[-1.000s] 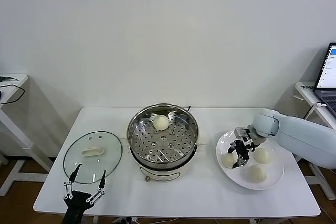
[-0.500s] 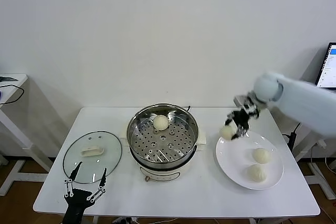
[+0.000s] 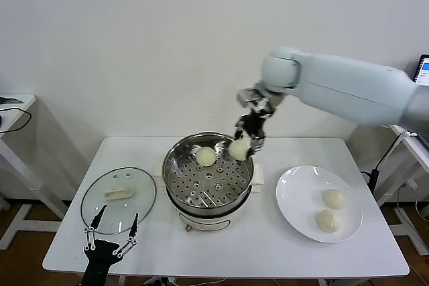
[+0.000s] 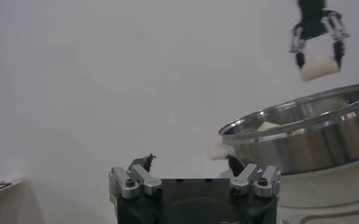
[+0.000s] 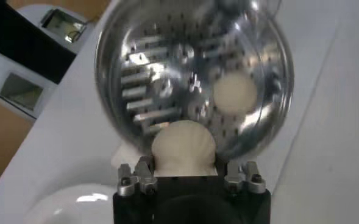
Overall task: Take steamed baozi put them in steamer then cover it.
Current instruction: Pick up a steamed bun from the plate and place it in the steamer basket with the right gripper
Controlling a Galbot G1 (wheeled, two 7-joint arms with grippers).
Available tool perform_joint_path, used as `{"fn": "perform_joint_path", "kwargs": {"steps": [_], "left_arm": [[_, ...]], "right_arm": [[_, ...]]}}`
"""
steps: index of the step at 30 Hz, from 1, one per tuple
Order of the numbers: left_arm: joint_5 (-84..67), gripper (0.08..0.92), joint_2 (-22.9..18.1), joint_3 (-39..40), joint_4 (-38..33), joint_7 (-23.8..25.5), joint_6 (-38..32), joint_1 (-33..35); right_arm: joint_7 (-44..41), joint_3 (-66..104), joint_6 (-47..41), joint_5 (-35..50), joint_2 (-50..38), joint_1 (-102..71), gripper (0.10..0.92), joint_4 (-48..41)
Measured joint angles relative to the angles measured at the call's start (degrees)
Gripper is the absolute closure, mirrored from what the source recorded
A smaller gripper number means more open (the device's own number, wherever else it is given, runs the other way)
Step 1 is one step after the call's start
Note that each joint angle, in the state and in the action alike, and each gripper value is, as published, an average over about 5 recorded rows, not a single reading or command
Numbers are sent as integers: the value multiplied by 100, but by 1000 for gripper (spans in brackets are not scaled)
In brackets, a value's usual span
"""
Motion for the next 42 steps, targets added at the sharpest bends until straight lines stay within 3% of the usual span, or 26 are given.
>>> {"fn": "perform_joint_path", "kwargs": {"steps": [13,27,30,37,42], "left_arm": [[3,177,-4,0,15,-7,-17,-35],[3,177,-12,-40,39,-9,-51,-34],[3,177,-15,-42,48,-9,-54,-32],[2,177,-20,-60,59,-9,-69,-27],[2,177,-29,-64,48,-12,-69,-25]], "right_arm": [[774,-534,-450,327,1155,-193,375,-265],[1151,-712,-607,356,1818,-517,372,-521],[1194,-736,-625,350,1872,-559,353,-538],[1294,-741,-634,299,1884,-597,217,-510],[1278,-643,-608,180,1714,-519,203,-313]]}}
